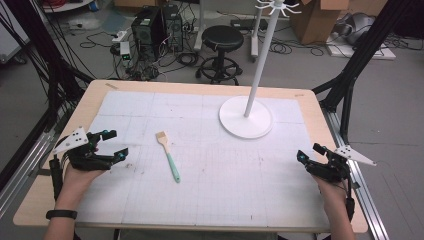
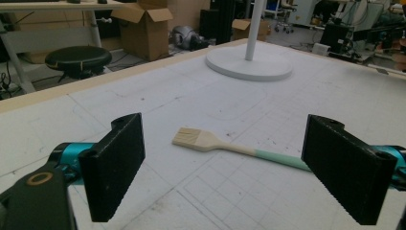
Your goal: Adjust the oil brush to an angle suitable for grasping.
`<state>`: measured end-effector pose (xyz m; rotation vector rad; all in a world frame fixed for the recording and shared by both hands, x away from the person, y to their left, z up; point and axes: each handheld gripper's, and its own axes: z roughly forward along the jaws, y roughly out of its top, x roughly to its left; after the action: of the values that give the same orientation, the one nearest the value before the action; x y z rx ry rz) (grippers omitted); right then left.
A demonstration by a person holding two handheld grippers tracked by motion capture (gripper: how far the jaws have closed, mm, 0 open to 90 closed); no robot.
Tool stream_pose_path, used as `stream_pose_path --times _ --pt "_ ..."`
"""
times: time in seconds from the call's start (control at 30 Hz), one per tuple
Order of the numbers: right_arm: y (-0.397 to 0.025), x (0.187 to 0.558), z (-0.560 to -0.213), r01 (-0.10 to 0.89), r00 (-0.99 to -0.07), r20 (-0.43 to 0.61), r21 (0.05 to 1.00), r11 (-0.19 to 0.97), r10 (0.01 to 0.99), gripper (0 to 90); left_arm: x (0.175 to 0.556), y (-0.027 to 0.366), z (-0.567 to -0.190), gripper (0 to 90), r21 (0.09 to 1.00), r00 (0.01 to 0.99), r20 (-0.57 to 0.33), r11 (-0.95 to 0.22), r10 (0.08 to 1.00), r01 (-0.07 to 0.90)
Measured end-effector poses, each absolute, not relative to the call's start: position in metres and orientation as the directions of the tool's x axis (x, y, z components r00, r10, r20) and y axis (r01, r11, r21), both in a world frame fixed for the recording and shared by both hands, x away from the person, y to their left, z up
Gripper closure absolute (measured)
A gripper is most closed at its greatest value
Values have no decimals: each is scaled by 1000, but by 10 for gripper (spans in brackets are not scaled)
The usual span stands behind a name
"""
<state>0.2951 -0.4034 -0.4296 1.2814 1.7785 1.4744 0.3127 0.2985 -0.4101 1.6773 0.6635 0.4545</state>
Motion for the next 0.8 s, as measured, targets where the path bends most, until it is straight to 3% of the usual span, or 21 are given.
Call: stream_pose_path --times 0.33,0.6,0.8 --pt "-403 295 -429 349 -431 191 936 -32 882 172 313 295 -411 180 974 772 -58 -135 633 184" --pt "-404 294 -429 345 -429 193 938 -37 882 172 312 282 -412 289 970 813 -50 -166 580 179" --pt "-404 294 -428 348 -427 192 937 -36 884 172 315 266 -415 284 956 846 -50 -220 531 194"
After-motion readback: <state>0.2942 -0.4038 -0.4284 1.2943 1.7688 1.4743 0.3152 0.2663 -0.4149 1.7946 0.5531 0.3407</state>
